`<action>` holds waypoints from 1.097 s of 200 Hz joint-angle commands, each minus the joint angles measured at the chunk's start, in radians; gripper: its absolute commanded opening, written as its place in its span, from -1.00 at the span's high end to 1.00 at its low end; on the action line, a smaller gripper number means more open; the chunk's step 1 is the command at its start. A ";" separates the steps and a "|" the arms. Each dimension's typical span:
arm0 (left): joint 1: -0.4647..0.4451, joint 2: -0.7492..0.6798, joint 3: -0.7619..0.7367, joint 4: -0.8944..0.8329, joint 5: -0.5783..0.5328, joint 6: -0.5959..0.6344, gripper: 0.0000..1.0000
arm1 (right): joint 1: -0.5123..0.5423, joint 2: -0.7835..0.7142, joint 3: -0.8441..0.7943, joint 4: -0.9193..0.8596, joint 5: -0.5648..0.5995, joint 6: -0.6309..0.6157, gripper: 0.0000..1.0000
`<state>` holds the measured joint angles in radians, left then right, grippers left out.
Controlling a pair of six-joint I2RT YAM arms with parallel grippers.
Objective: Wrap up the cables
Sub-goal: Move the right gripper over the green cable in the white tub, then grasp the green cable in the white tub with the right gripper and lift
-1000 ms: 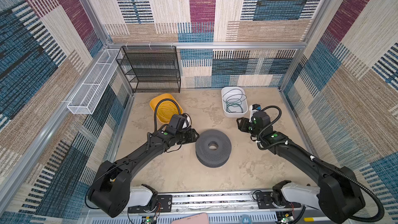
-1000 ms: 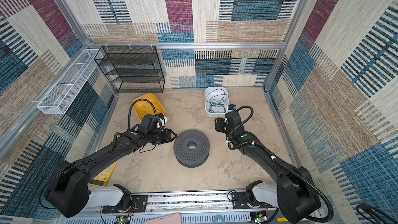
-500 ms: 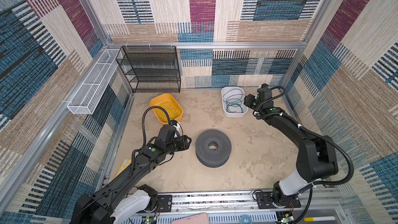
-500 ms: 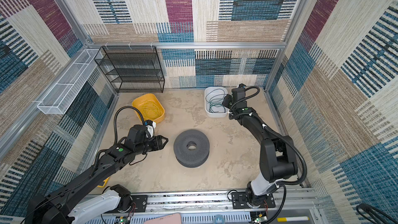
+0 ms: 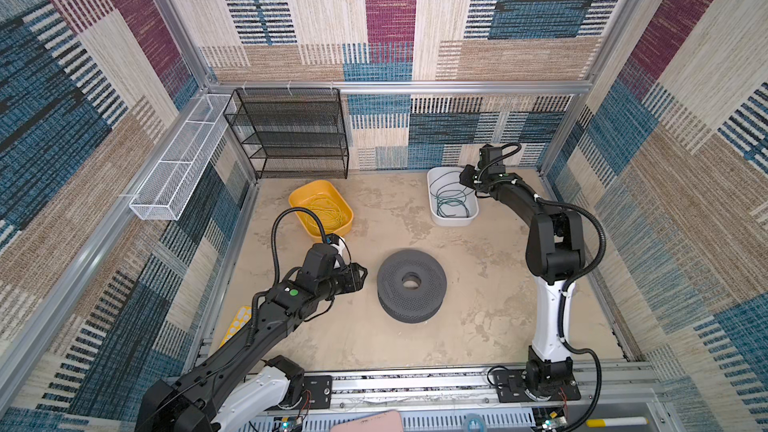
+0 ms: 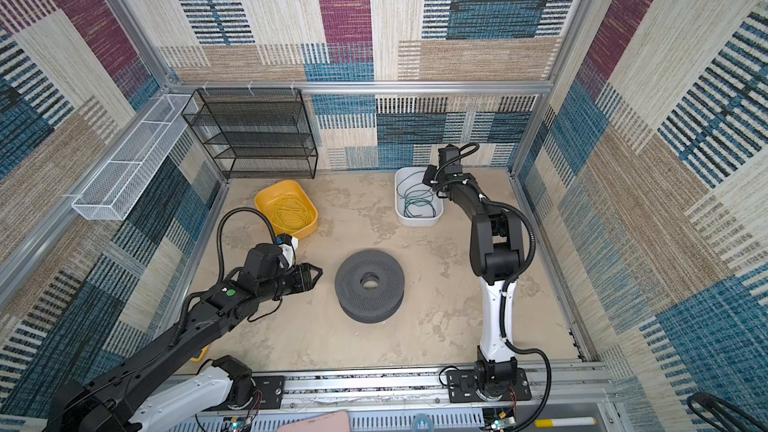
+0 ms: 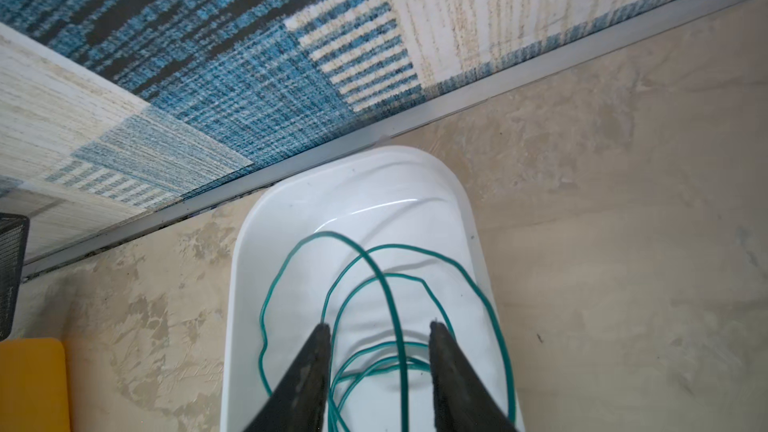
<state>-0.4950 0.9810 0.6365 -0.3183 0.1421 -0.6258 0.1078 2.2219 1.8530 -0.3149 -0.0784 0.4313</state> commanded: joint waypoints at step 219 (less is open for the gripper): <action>0.002 0.133 0.298 -0.031 -0.027 0.036 -0.14 | 0.015 -0.489 -0.215 0.214 -0.396 0.081 1.00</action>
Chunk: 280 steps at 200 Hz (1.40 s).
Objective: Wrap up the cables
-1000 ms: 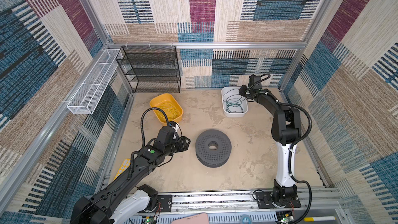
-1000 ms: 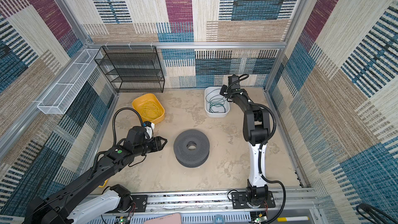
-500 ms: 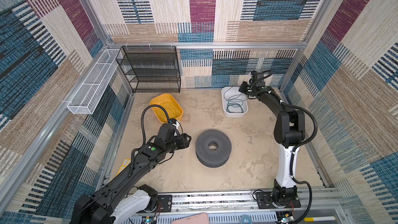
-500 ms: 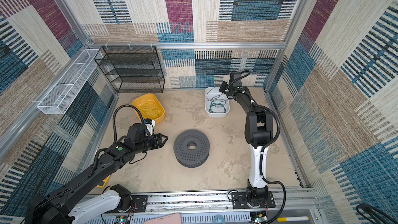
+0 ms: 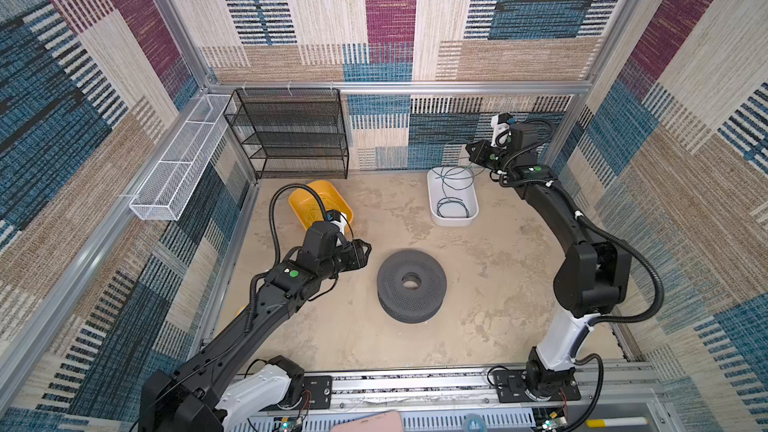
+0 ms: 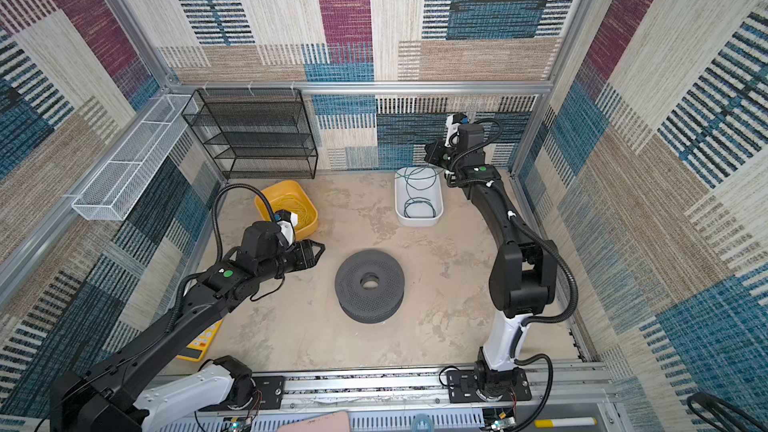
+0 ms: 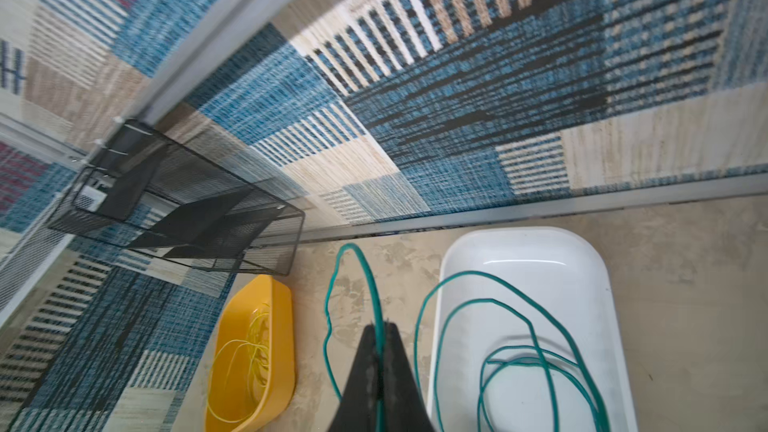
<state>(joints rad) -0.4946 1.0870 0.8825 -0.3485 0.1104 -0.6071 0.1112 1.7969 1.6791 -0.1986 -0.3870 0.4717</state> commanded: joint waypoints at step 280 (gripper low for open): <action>0.009 0.469 -0.036 1.060 0.691 -0.353 -0.02 | 0.150 -0.662 -0.737 0.568 -0.400 0.306 1.00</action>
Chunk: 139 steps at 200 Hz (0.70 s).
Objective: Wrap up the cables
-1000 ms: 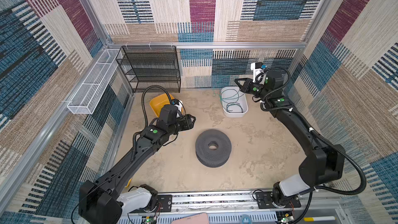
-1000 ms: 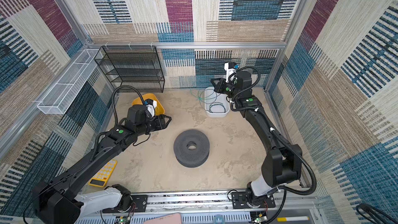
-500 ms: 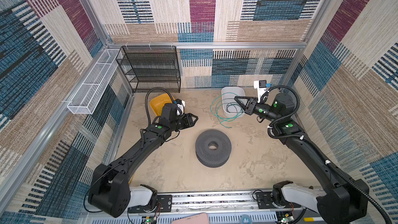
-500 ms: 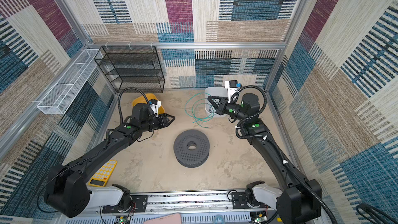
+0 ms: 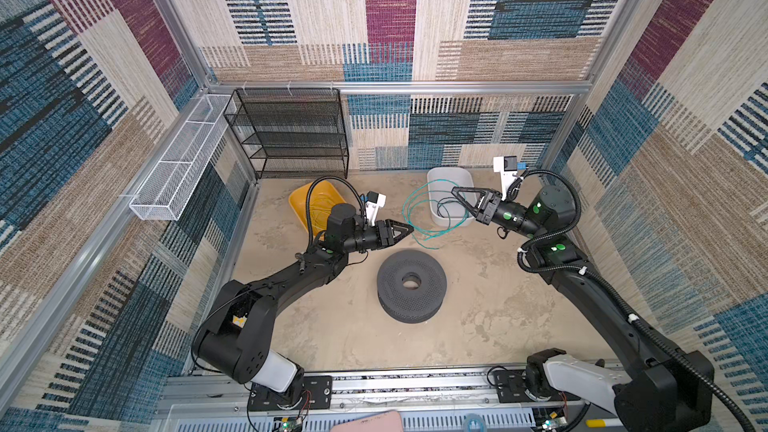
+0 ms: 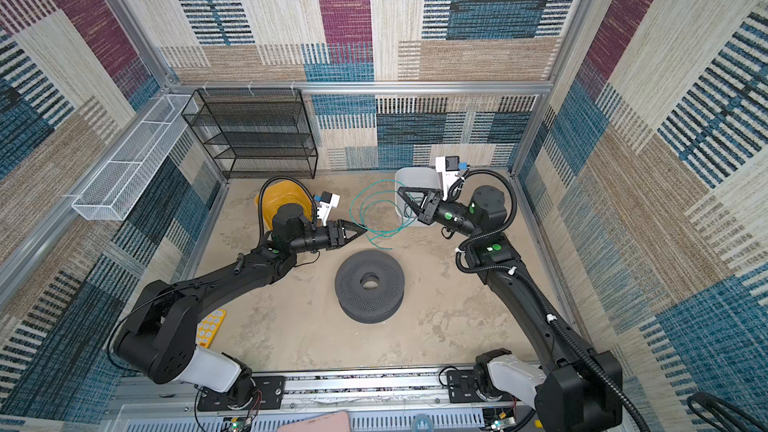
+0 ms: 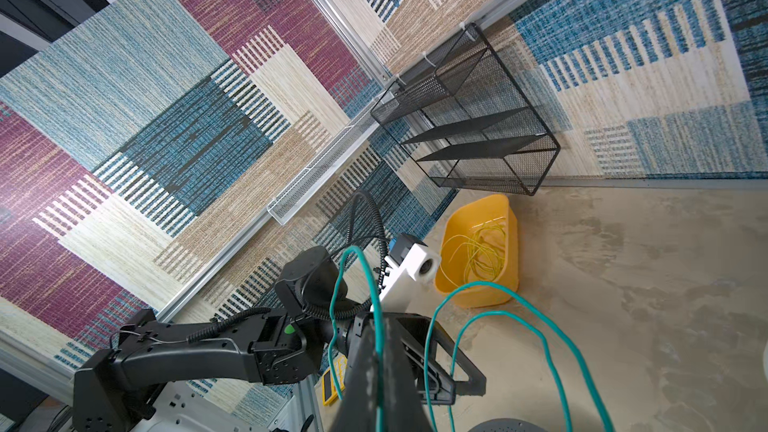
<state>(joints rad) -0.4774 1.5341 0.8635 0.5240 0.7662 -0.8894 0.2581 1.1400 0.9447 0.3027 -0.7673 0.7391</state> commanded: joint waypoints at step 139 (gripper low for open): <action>-0.015 0.037 -0.004 0.201 -0.043 -0.057 0.99 | 0.015 -0.005 -0.011 0.034 0.009 0.018 1.00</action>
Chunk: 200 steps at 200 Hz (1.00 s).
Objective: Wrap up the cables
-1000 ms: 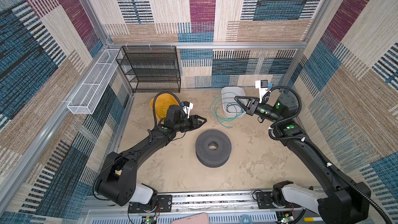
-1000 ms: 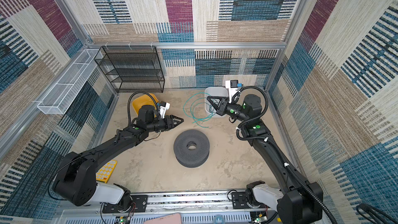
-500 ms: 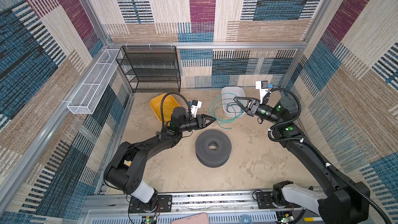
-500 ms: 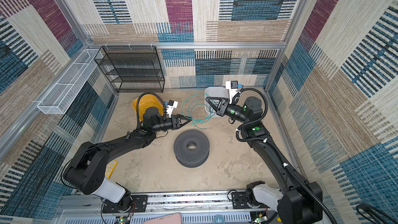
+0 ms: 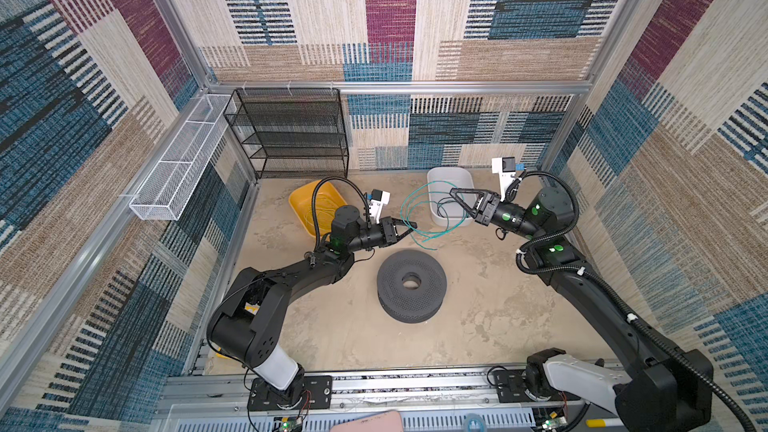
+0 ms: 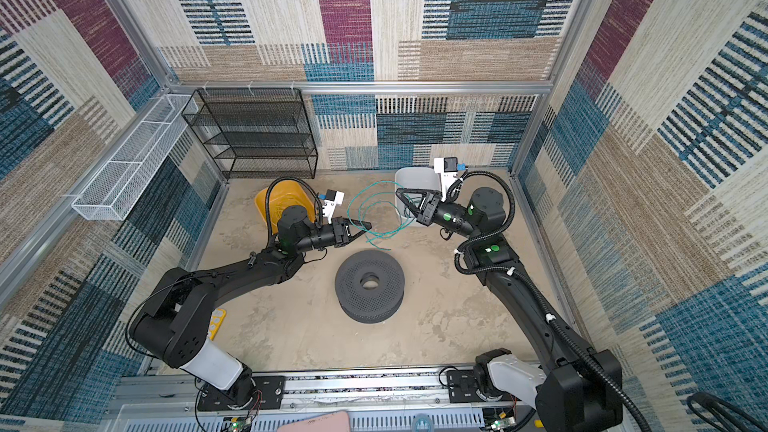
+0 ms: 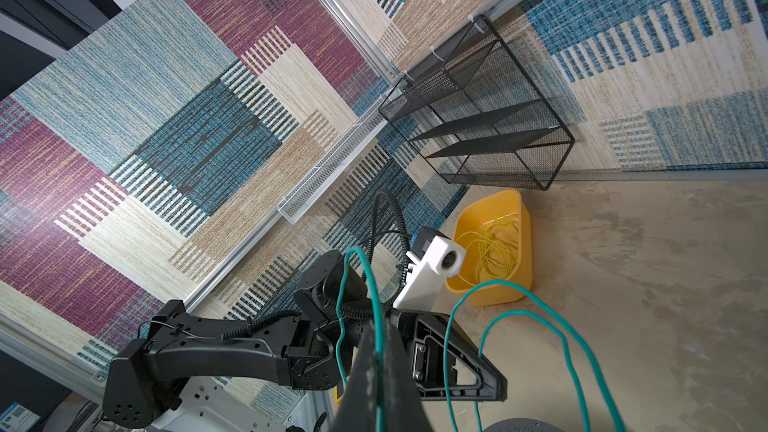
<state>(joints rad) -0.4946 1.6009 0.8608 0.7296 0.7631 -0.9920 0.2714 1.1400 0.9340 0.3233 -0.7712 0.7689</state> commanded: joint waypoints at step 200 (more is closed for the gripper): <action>0.361 -0.583 -0.093 -0.919 -0.754 0.201 1.00 | -0.436 -0.070 0.023 -0.225 0.338 -0.048 1.00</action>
<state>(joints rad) -0.1749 1.0912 0.7742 -0.0750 0.1394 -0.7906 -0.0868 1.0569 0.9646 0.0895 -0.4728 0.6876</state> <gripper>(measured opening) 0.058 0.060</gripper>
